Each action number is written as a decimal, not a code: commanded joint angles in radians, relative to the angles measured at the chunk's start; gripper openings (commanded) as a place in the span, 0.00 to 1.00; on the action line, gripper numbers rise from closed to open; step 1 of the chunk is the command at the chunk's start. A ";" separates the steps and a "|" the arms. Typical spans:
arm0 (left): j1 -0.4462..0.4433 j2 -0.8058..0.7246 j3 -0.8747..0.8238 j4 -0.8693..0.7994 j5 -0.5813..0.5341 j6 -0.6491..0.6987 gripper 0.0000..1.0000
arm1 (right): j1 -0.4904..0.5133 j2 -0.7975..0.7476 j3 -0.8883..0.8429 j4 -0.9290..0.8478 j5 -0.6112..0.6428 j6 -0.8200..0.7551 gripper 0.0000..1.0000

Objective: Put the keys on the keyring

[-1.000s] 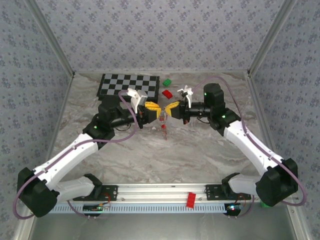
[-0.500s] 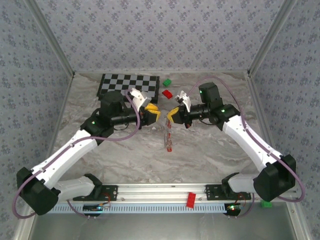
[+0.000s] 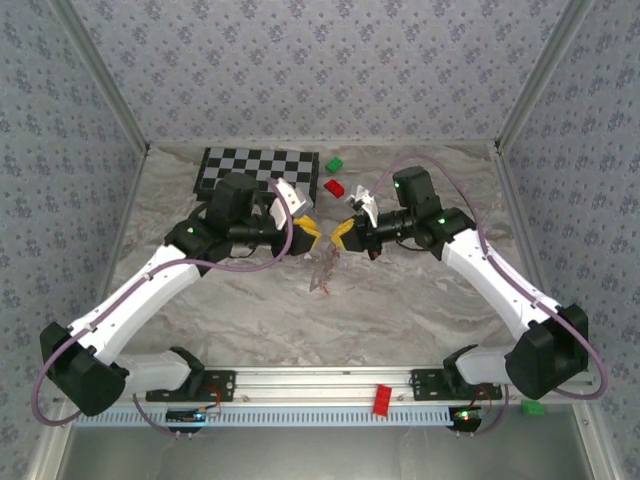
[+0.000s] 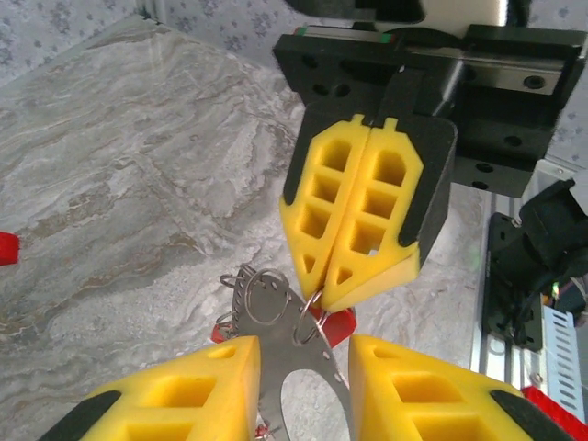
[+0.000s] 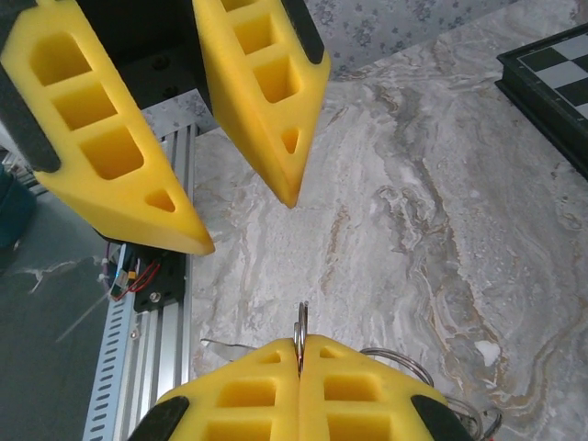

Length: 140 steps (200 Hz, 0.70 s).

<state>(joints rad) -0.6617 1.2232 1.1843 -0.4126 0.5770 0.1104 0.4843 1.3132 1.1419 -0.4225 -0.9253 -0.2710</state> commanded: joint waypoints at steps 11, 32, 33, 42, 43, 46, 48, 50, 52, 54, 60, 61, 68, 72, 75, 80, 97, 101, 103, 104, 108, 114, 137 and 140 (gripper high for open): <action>0.003 0.035 0.047 -0.073 0.083 0.054 0.30 | 0.014 0.000 0.042 0.020 -0.047 -0.008 0.00; 0.003 0.057 0.061 -0.095 0.104 0.062 0.30 | 0.019 -0.005 0.041 0.019 -0.047 -0.007 0.00; 0.003 0.058 0.063 -0.096 0.105 0.062 0.29 | 0.019 -0.006 0.042 0.019 -0.046 -0.007 0.00; 0.003 0.064 0.069 -0.102 0.111 0.061 0.29 | 0.020 -0.007 0.042 0.018 -0.047 -0.007 0.00; 0.003 0.065 0.070 -0.102 0.111 0.061 0.29 | 0.020 -0.008 0.042 0.018 -0.047 -0.007 0.00; 0.003 0.067 0.071 -0.104 0.115 0.061 0.29 | 0.020 -0.008 0.042 0.018 -0.047 -0.007 0.00; 0.003 0.068 0.072 -0.104 0.115 0.060 0.29 | 0.020 -0.009 0.042 0.018 -0.047 -0.007 0.00; 0.004 0.069 0.072 -0.105 0.117 0.060 0.29 | 0.020 -0.008 0.042 0.018 -0.047 -0.007 0.00; 0.002 0.070 0.073 -0.104 0.119 0.061 0.29 | 0.021 -0.009 0.042 0.019 -0.045 -0.008 0.00; 0.002 0.070 0.073 -0.105 0.120 0.061 0.29 | 0.022 -0.008 0.042 0.018 -0.044 -0.008 0.00; 0.003 0.071 0.075 -0.104 0.121 0.059 0.29 | 0.022 -0.008 0.042 0.019 -0.043 -0.008 0.00; 0.003 0.071 0.075 -0.104 0.122 0.059 0.29 | 0.022 -0.009 0.042 0.018 -0.043 -0.007 0.00; 0.002 0.071 0.073 -0.104 0.125 0.060 0.29 | 0.023 -0.007 0.042 0.020 -0.043 -0.007 0.00; 0.003 0.073 0.073 -0.104 0.127 0.058 0.29 | 0.023 -0.007 0.042 0.019 -0.044 -0.007 0.00; 0.003 0.072 0.073 -0.103 0.127 0.059 0.29 | 0.025 -0.007 0.042 0.020 -0.045 -0.007 0.00; 0.002 0.074 0.073 -0.103 0.128 0.058 0.29 | 0.026 -0.006 0.042 0.019 -0.046 -0.007 0.00; 0.003 0.076 0.073 -0.100 0.126 0.054 0.29 | 0.028 -0.006 0.042 0.018 -0.049 -0.008 0.00; 0.003 0.077 0.074 -0.100 0.126 0.054 0.29 | 0.031 -0.005 0.042 0.018 -0.050 -0.008 0.00; 0.003 0.078 0.074 -0.099 0.126 0.055 0.29 | 0.031 -0.005 0.042 0.018 -0.050 -0.009 0.00; 0.003 0.078 0.074 -0.099 0.126 0.054 0.29 | 0.031 -0.005 0.043 0.018 -0.051 -0.009 0.00; 0.002 0.080 0.074 -0.100 0.124 0.054 0.29 | 0.032 -0.005 0.042 0.015 -0.052 -0.011 0.00; 0.002 0.082 0.075 -0.100 0.121 0.055 0.29 | 0.032 -0.005 0.042 0.015 -0.054 -0.013 0.00; 0.004 0.085 0.078 -0.099 0.088 0.052 0.28 | 0.034 -0.006 0.042 0.012 -0.058 -0.016 0.00; 0.003 0.085 0.080 -0.098 0.075 0.050 0.27 | 0.034 -0.008 0.042 0.012 -0.057 -0.016 0.00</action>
<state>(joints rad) -0.6617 1.2984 1.2167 -0.4992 0.6666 0.1493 0.5129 1.3167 1.1492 -0.4198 -0.9413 -0.2714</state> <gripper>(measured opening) 0.287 0.038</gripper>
